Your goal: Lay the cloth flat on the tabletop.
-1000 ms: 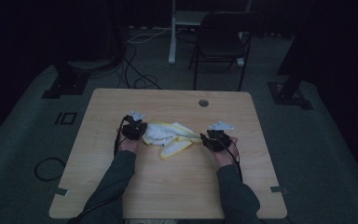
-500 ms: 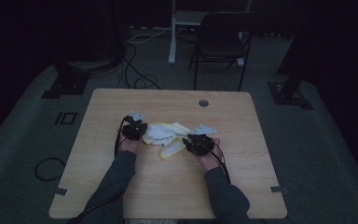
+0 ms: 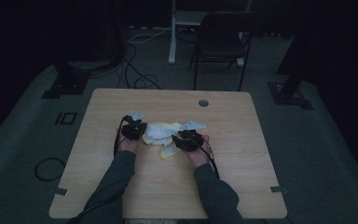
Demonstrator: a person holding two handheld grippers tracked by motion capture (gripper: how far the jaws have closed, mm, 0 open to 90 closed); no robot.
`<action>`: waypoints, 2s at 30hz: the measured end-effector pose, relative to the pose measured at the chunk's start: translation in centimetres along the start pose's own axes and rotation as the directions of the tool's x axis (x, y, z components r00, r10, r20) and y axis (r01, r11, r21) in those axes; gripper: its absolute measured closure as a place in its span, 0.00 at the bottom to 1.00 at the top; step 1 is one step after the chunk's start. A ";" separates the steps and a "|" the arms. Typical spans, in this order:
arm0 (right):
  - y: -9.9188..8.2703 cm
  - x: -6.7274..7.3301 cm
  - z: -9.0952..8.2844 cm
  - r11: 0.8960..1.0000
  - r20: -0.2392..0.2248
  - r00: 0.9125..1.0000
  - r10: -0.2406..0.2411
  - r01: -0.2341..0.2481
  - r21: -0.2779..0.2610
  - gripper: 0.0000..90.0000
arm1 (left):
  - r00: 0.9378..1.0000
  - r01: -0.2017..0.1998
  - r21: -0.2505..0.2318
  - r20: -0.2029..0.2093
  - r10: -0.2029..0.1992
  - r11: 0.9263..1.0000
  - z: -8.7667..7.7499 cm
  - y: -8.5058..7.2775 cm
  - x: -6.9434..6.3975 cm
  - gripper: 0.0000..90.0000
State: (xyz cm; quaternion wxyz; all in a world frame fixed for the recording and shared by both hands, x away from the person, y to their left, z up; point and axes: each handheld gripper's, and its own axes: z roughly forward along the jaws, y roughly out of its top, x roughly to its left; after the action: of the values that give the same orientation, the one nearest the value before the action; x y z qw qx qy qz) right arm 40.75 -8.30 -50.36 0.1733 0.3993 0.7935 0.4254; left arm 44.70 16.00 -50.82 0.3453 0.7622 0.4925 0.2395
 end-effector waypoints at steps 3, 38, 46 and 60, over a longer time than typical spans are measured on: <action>0.2 0.1 0.6 1.000 0.000 1.000 0.008 -0.008 0.023 0.68 | 1.000 0.004 0.000 0.000 -0.004 1.000 0.0 0.0 0.0 1.00; -1.8 -7.3 -4.6 0.998 0.154 0.988 0.016 -0.024 0.052 0.96 | 0.997 0.071 -0.022 -0.028 -0.072 0.997 -1.1 0.0 3.2 1.00; -2.6 -9.1 -5.9 0.997 0.177 0.984 0.016 -0.029 0.072 0.97 | 0.996 0.077 -0.001 -0.038 -0.077 0.997 -1.0 -0.3 3.9 1.00; -3.8 -8.9 -6.6 0.996 0.215 0.976 -0.023 0.003 0.092 0.82 | 0.998 0.069 0.004 -0.011 -0.069 0.998 -0.7 -0.4 2.8 0.85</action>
State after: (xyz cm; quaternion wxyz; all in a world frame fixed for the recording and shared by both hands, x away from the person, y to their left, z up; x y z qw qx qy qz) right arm 40.35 -20.02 -50.19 0.2430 0.4454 0.7911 0.3416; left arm 45.12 18.82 -50.59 0.3488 0.7442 0.5208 0.2308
